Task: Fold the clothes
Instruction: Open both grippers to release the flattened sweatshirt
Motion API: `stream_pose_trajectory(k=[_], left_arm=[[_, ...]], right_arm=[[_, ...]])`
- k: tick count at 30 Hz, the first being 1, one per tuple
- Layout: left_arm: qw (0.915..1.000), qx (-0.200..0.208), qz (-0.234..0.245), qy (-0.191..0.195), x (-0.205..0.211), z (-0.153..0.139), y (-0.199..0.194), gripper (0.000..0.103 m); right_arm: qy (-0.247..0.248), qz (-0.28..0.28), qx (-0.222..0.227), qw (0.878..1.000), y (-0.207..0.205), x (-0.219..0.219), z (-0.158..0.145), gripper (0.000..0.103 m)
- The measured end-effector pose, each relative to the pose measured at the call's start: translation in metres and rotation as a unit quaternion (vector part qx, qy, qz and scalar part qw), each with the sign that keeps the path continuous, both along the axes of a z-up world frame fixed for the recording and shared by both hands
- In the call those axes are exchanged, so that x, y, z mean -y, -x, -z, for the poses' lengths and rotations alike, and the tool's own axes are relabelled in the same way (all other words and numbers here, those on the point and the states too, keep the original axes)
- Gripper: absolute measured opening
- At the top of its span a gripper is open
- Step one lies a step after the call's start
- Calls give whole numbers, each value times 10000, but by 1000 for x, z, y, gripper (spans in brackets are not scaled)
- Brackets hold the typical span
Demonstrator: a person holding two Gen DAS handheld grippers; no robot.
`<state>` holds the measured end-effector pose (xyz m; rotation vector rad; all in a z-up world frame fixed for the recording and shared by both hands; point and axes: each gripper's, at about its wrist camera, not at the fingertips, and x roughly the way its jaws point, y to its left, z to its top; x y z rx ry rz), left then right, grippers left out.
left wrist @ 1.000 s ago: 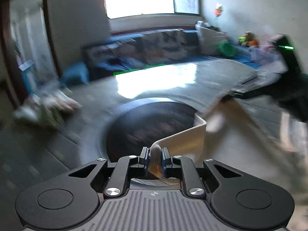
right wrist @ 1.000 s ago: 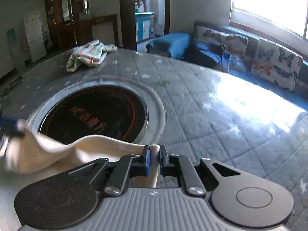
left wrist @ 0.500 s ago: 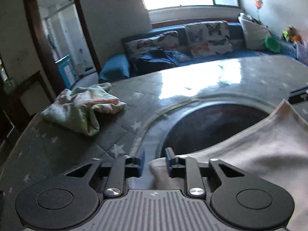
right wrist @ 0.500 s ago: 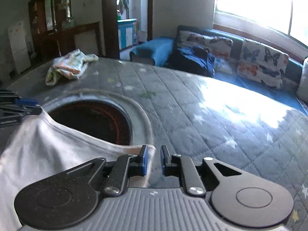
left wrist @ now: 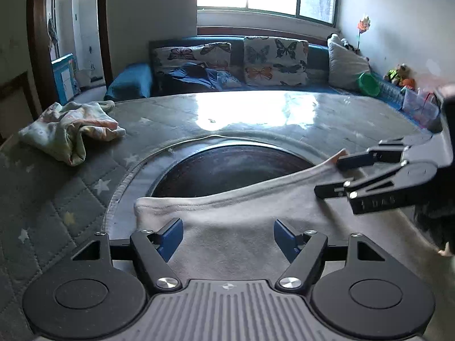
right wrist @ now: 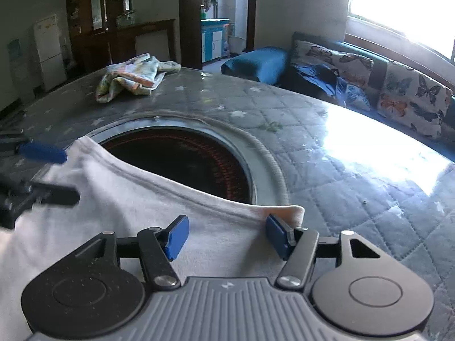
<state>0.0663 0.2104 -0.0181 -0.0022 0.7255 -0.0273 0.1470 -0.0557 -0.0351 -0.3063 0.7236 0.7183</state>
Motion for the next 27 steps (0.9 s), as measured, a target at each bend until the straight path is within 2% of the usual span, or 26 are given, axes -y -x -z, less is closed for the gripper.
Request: stream_pose_trajectory(k=[3, 5, 10, 16, 18, 23, 27], left_arm=[[9997, -110, -218, 92, -4, 7, -9, 73], [9990, -182, -386, 132, -8, 11, -15, 73], [9977, -295, -592, 153, -14, 13, -22, 77], [9973, -246, -630, 271, -15, 6, -16, 81], [9973, -134, -648, 315, -16, 1, -9, 91], [9973, 127, -581, 426, -14, -12, 15, 103], [9976, 217, -493, 441, -7, -18, 40, 103]], right_arm=[[93, 96, 119, 9998, -1, -5, 3, 76], [134, 113, 184, 9997, -1, -7, 6, 91], [113, -19, 165, 9998, -1, -12, 11, 103], [187, -145, 100, 9997, 2, -11, 5, 103], [192, -201, 73, 9996, 6, -10, 2, 103], [221, -435, -29, 9988, 29, -3, -7, 103], [327, -632, 13, 9975, 54, 4, -10, 103]])
